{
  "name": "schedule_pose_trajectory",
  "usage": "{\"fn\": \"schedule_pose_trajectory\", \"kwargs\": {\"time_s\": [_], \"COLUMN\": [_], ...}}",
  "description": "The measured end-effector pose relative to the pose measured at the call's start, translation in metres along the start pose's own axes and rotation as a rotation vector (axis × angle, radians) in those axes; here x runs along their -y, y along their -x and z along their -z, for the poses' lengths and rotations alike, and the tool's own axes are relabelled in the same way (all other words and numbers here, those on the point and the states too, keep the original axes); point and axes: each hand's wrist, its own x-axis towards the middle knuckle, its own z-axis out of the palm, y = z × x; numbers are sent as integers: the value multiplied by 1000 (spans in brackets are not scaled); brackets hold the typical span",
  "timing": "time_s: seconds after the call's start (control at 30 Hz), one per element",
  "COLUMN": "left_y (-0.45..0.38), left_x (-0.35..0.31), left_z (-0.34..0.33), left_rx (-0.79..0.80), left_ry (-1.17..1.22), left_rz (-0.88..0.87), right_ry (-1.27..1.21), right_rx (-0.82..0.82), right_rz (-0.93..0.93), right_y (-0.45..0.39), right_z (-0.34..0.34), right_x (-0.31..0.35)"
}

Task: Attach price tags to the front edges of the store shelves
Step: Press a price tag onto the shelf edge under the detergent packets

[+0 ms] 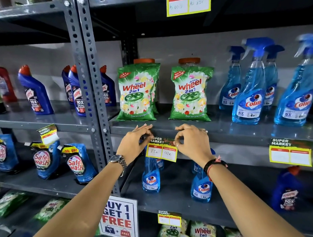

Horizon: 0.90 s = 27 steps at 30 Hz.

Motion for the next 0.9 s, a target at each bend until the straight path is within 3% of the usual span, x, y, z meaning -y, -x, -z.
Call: {"fn": "schedule_pose_trajectory", "kwargs": {"time_s": [0.47, 0.6, 0.9], "left_y": [-12, -15, -23], "left_x": [-12, -14, -30], "left_z": [2, -1, -7], "left_rx": [-191, -223, -269], "left_ry": [-202, -178, -146], "left_rz": [131, 185, 243], "right_ry": [-42, -40, -16], "right_rx": [-165, -241, -249], "right_rz": [-100, -106, -119], "right_y": [-12, -9, -21], "right_z": [2, 1, -4], "right_x": [3, 5, 16]}}
